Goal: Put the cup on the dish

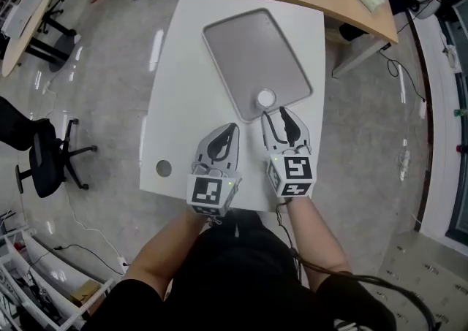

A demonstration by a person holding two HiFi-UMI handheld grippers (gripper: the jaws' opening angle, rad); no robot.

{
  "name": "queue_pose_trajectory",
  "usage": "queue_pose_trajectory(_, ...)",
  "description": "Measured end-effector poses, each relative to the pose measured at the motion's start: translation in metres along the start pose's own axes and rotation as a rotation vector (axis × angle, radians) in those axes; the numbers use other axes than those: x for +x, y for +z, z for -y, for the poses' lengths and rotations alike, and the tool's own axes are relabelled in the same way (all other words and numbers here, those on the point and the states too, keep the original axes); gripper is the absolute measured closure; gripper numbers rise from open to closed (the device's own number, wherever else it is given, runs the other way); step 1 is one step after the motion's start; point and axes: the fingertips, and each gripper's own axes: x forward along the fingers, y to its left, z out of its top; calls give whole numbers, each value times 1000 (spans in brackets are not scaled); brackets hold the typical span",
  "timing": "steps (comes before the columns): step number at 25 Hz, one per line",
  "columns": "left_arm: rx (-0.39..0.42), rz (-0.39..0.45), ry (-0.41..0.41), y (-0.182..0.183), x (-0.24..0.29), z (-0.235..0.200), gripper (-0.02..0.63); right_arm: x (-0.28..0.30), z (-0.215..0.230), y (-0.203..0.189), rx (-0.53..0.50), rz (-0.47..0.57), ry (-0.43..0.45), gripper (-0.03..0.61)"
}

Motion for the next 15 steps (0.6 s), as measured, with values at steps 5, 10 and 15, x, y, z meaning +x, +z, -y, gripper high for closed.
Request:
queue_pose_trajectory(5,13,14,-8,31,-38,24,609,-69,-16,32,1,76,-43,544)
queue_pose_trajectory(10,35,85,-84,65,-78,62,609,-132,-42,65,-10,147,-25,565)
queue_pose_trajectory(15,48,130,-133,88,-111,87,609,-175,-65,78,-35,192,-20,566)
